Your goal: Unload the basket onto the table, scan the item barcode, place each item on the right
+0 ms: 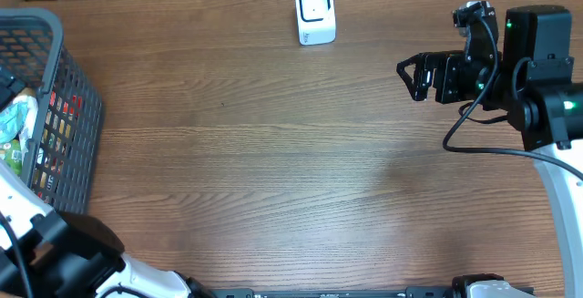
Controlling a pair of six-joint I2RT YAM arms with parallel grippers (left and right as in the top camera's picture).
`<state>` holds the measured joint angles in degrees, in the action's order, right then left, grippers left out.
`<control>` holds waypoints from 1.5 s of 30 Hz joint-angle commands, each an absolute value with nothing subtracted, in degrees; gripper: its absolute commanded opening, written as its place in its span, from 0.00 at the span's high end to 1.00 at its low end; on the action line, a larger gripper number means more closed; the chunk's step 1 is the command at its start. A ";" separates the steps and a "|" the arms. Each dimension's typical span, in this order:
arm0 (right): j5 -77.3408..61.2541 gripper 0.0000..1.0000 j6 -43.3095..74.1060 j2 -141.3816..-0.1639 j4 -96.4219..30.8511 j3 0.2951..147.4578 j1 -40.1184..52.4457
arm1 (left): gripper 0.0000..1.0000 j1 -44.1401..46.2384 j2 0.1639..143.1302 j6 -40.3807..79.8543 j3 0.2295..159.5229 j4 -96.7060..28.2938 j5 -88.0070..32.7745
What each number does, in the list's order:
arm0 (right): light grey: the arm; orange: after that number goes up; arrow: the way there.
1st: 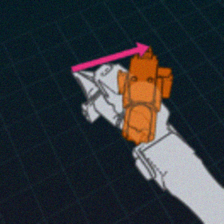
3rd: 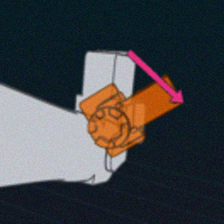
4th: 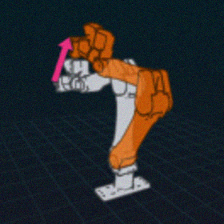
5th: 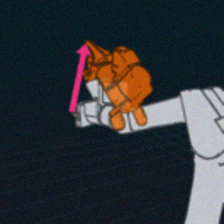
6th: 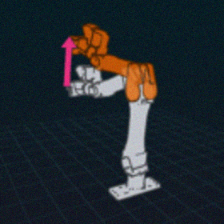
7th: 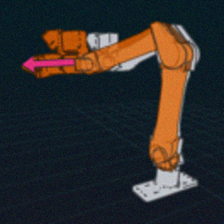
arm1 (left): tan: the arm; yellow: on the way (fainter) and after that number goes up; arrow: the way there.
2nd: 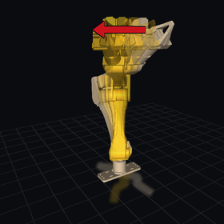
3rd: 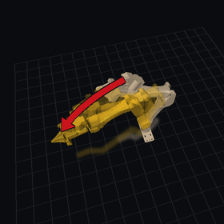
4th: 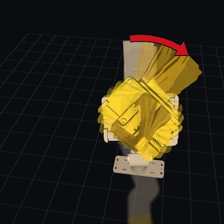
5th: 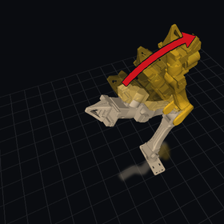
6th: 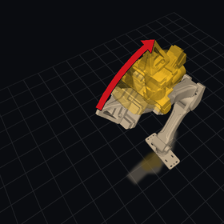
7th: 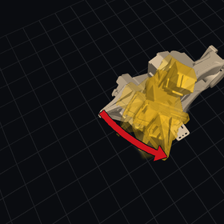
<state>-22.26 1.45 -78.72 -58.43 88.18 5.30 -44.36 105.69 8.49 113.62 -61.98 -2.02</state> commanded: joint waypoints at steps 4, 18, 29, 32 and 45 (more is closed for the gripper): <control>-22.59 0.00 1.06 -80.55 -57.78 89.47 5.41 | 0.00 -44.23 109.95 -2.44 114.58 -58.22 -1.23; -22.61 0.00 1.54 -81.47 -56.42 89.47 5.41 | 0.09 -43.57 120.97 -11.60 114.58 -48.53 1.06; -22.68 0.00 2.66 -81.47 -56.45 89.47 5.41 | 0.10 -43.31 128.03 -15.00 114.58 -44.86 7.33; -22.83 0.00 3.27 -81.47 -56.47 89.47 5.41 | 0.08 -43.31 129.29 -15.03 114.58 -44.45 7.94; -22.83 0.02 4.75 -81.47 -57.10 89.47 5.52 | 0.85 -43.31 131.90 -13.82 114.58 -41.78 8.12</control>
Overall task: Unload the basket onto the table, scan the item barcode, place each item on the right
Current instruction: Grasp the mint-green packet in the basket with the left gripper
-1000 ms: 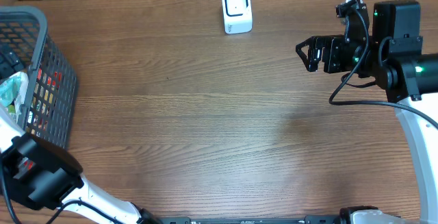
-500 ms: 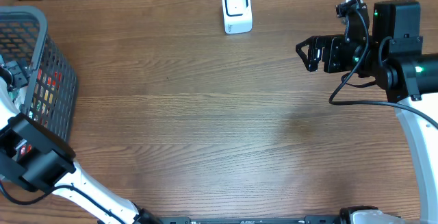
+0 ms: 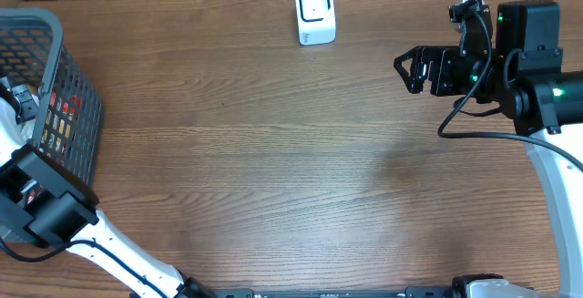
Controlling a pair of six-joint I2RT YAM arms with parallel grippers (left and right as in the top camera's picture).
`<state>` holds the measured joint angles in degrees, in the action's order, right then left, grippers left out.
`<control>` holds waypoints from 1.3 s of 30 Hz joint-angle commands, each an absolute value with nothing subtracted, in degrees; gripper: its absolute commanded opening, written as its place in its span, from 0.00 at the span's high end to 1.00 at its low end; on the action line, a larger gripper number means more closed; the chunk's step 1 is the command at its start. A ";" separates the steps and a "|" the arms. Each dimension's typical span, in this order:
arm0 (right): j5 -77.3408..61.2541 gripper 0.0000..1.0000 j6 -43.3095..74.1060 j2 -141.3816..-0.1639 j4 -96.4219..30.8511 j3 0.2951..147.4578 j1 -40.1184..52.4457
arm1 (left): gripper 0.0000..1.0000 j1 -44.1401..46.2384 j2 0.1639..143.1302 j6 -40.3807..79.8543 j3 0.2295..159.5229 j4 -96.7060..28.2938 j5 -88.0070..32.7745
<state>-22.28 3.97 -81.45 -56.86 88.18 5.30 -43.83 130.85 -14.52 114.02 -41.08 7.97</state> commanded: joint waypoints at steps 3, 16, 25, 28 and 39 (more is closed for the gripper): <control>-22.83 0.03 4.73 -81.47 -57.12 89.47 5.52 | 0.96 -43.31 131.46 -12.38 114.58 -42.39 8.12; -22.79 0.03 4.71 -81.47 -56.64 89.47 5.52 | 0.96 -42.09 113.01 -2.31 115.31 -44.93 1.21; -22.76 0.03 4.71 -81.47 -55.88 89.47 5.52 | 0.96 -38.74 95.04 8.71 115.31 -51.16 -17.08; -22.76 0.03 4.71 -81.47 -55.22 89.47 5.52 | 0.96 -32.56 91.39 8.78 115.28 -54.61 -19.05; -22.59 0.02 4.67 -81.47 -53.84 89.47 5.52 | 0.96 2.09 98.56 9.89 110.63 -67.20 -4.05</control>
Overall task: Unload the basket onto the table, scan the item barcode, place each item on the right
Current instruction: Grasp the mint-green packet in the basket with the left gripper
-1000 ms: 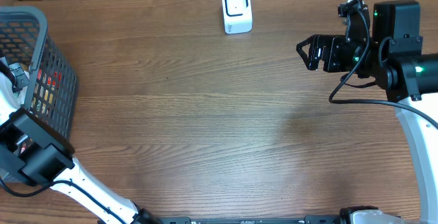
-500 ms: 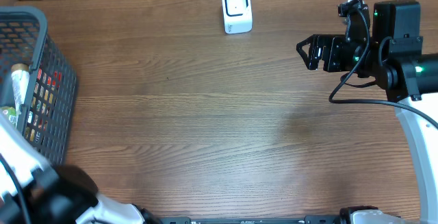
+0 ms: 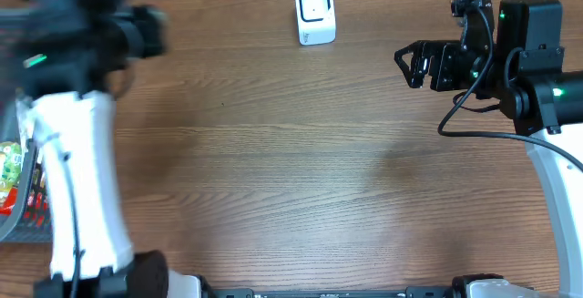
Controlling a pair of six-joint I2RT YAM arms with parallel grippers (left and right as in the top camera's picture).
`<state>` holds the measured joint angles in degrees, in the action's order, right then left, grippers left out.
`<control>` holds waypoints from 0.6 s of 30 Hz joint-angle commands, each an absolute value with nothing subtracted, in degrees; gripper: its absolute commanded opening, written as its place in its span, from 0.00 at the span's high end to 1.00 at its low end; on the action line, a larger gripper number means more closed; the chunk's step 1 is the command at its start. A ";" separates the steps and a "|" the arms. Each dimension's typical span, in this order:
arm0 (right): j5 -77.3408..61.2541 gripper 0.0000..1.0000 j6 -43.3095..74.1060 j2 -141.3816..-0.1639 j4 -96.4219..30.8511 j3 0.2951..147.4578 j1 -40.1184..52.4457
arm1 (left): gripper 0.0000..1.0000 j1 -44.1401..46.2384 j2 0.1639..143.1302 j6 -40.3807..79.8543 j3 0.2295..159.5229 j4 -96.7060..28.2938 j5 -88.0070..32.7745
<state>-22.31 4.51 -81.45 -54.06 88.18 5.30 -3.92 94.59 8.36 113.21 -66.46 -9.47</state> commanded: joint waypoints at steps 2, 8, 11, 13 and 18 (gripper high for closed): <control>-22.57 0.02 4.67 -81.47 -53.82 89.47 5.52 | 0.96 6.63 102.06 11.57 108.42 -67.18 -2.37; -22.59 0.02 4.69 -81.47 -53.84 89.47 5.52 | 0.96 15.38 113.89 14.48 106.28 -67.59 -1.54; -22.59 0.02 4.69 -81.47 -53.91 89.47 5.52 | 0.96 19.03 119.26 14.63 106.28 -68.29 -1.76; -22.59 0.02 4.69 -81.47 -54.04 89.47 5.52 | 0.96 20.80 121.14 14.63 106.28 -68.97 -2.02; -22.59 0.01 4.69 -81.47 -54.24 89.47 5.52 | 0.62 23.51 122.02 14.61 106.54 -69.58 -3.38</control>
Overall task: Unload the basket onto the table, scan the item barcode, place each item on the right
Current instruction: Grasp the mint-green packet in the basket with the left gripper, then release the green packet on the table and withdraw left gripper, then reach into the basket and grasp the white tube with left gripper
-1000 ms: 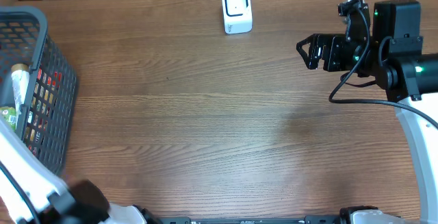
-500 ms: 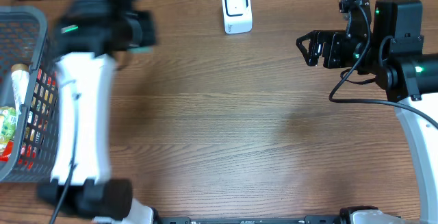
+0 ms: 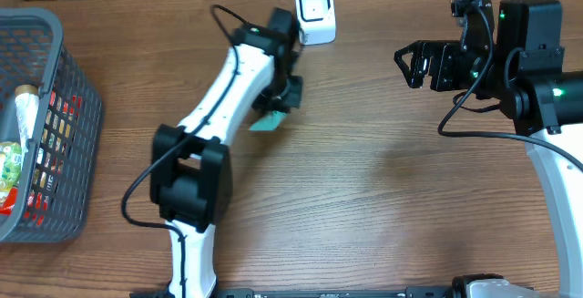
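Note:
A white barcode scanner (image 3: 315,13) stands at the back middle of the table. My left arm reaches in from the front, and my left gripper (image 3: 286,96) hangs just in front and to the left of the scanner. It is shut on a small teal packet (image 3: 267,122), which sticks out below the fingers. At the right my right gripper (image 3: 404,67) hovers with its jaws apart, holding nothing and pointing left, well right of the scanner.
A grey wire basket (image 3: 56,70) with several packaged goods sits at the table's left edge. A cardboard wall runs along the back edge. My right arm's black body (image 3: 533,52) fills the right side.
My left arm was a blur over the back left by the basket. It now reaches to the middle back beside the scanner, with a teal packet in its gripper. The right arm is unchanged.
My left arm first lay low at the front left beside the basket. Then it was at the basket's near side. After that it was raised and blurred at the back left. Now it holds a teal packet near the scanner. My right gripper only shifted slightly at the right.

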Controlling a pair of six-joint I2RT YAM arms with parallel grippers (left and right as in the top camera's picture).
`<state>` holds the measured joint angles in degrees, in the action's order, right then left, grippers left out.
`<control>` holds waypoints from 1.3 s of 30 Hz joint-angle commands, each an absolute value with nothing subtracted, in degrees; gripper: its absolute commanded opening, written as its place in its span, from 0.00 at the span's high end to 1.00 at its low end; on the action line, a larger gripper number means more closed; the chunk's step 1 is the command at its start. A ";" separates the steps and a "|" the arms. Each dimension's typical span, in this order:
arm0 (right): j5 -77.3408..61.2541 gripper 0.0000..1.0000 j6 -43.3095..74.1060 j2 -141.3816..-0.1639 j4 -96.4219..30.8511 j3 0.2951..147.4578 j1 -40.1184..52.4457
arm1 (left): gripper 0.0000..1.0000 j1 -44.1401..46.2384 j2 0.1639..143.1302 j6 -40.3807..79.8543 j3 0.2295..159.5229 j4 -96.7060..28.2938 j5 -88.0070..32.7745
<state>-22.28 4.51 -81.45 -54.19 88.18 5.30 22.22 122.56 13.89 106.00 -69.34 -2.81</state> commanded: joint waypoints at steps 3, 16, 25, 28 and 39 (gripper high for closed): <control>-22.61 0.00 4.69 -81.47 -54.19 89.47 5.52 | 0.11 23.75 122.02 14.61 109.03 -72.01 -3.77; -22.61 0.00 4.71 -81.47 -54.11 89.47 5.52 | 0.00 7.35 120.51 12.88 155.22 -95.59 -3.60; -22.61 0.00 4.71 -81.47 -54.13 89.47 5.52 | 0.00 -20.18 117.73 14.24 161.97 -96.82 -5.04; -22.61 0.00 4.69 -81.47 -54.13 89.47 5.52 | 0.00 -28.25 117.73 14.20 159.54 -96.82 -4.67; -22.61 0.00 4.69 -81.47 -54.04 89.47 5.52 | 0.00 -45.63 117.84 7.33 148.70 -88.14 -4.45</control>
<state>-22.28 4.54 -81.49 -54.24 88.18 5.30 -44.91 118.52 11.88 151.15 -90.26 -4.21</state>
